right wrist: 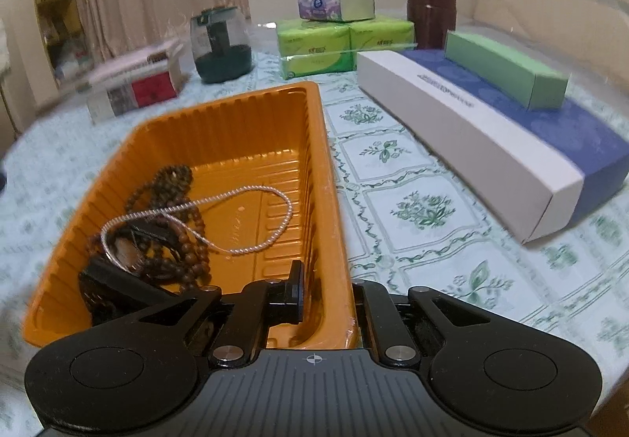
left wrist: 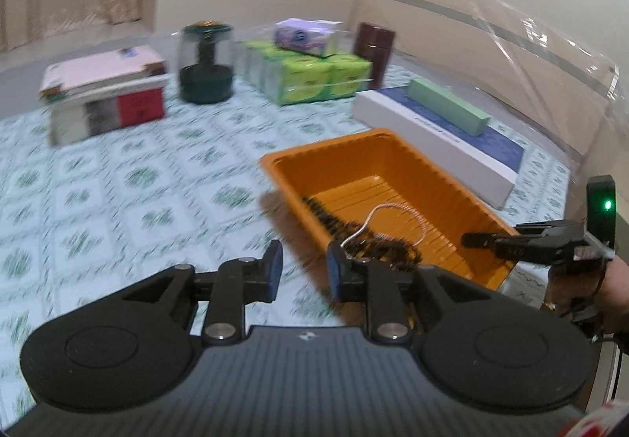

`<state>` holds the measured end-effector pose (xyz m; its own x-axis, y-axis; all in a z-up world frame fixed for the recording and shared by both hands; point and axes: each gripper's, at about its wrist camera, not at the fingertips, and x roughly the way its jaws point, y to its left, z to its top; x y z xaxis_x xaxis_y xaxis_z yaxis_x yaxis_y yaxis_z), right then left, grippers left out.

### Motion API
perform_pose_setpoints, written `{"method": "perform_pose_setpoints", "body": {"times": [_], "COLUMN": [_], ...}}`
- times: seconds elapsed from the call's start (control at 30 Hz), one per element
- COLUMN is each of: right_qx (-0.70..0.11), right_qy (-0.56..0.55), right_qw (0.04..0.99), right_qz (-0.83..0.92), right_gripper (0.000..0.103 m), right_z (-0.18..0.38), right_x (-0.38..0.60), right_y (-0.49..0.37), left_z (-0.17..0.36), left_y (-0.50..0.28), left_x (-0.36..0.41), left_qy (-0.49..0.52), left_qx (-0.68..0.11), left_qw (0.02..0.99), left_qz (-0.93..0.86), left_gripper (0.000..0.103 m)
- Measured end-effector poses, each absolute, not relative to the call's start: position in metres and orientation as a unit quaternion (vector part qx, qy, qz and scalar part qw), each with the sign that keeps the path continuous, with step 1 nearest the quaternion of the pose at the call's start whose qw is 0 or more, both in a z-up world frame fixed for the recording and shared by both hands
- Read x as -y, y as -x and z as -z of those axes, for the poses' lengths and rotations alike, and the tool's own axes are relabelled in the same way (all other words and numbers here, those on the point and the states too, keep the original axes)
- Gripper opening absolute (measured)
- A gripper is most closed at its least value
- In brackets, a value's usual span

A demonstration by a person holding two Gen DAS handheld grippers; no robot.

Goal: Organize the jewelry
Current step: 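Open the left gripper to release the pearl necklace into the tray, then lower the orange tray onto the bed with the right gripper and release it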

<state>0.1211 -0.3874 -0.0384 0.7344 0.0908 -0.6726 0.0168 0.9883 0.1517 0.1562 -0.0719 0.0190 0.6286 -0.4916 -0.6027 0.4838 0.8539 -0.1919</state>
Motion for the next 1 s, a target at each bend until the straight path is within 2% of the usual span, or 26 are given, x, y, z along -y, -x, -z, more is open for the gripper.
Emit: {"method": "perform_pose_setpoints", "body": {"times": [0.03, 0.1, 0.13, 0.17, 0.23, 0.3, 0.33, 0.4, 0.47, 0.5, 0.63, 1.0], "right_qx": [-0.363, -0.355, -0.348, -0.339, -0.321, -0.316, -0.313, -0.307, -0.305, -0.309, -0.335, -0.397], "right_qy": [-0.094, -0.132, -0.147, -0.161, -0.176, -0.17, -0.163, -0.151, -0.136, -0.127, -0.088, -0.049], "right_qw": [0.927, 0.925, 0.926, 0.927, 0.93, 0.933, 0.935, 0.94, 0.943, 0.942, 0.938, 0.916], "right_qz": [-0.025, -0.026, -0.026, -0.025, -0.021, -0.016, -0.009, 0.002, 0.015, 0.021, 0.018, -0.043], "right_gripper": [0.01, 0.024, 0.047, 0.065, 0.068, 0.068, 0.068, 0.074, 0.088, 0.089, 0.09, 0.09], "right_z": [0.039, 0.039, 0.038, 0.036, 0.03, 0.021, 0.015, 0.002, -0.009, -0.014, -0.028, -0.026], "right_x": [0.392, 0.401, 0.405, 0.409, 0.412, 0.411, 0.409, 0.403, 0.392, 0.386, 0.355, 0.288], "right_y": [-0.121, -0.118, -0.115, -0.111, -0.103, -0.097, -0.093, -0.084, -0.075, -0.072, -0.059, -0.033], "left_z": [-0.017, -0.014, -0.012, -0.01, -0.006, -0.004, -0.003, -0.002, -0.001, 0.0, 0.004, 0.005], "left_y": [-0.152, -0.145, -0.141, -0.137, -0.129, -0.12, -0.115, -0.106, -0.096, -0.091, -0.073, -0.024], "left_x": [0.066, 0.055, 0.049, 0.042, 0.03, 0.021, 0.017, 0.012, 0.007, 0.005, -0.002, 0.001], "left_qy": [0.01, 0.018, 0.024, 0.032, 0.047, 0.053, 0.054, 0.057, 0.068, 0.077, 0.109, 0.102], "left_qx": [-0.337, -0.34, -0.343, -0.347, -0.348, -0.347, -0.347, -0.345, -0.342, -0.341, -0.351, -0.377], "left_qw": [0.904, 0.907, 0.908, 0.908, 0.911, 0.915, 0.918, 0.922, 0.927, 0.928, 0.925, 0.919], "left_qz": [0.264, 0.249, 0.24, 0.231, 0.216, 0.196, 0.187, 0.164, 0.137, 0.13, 0.101, 0.043], "left_gripper": [0.026, 0.031, 0.033, 0.035, 0.045, 0.06, 0.062, 0.079, 0.094, 0.097, 0.102, 0.102]}}
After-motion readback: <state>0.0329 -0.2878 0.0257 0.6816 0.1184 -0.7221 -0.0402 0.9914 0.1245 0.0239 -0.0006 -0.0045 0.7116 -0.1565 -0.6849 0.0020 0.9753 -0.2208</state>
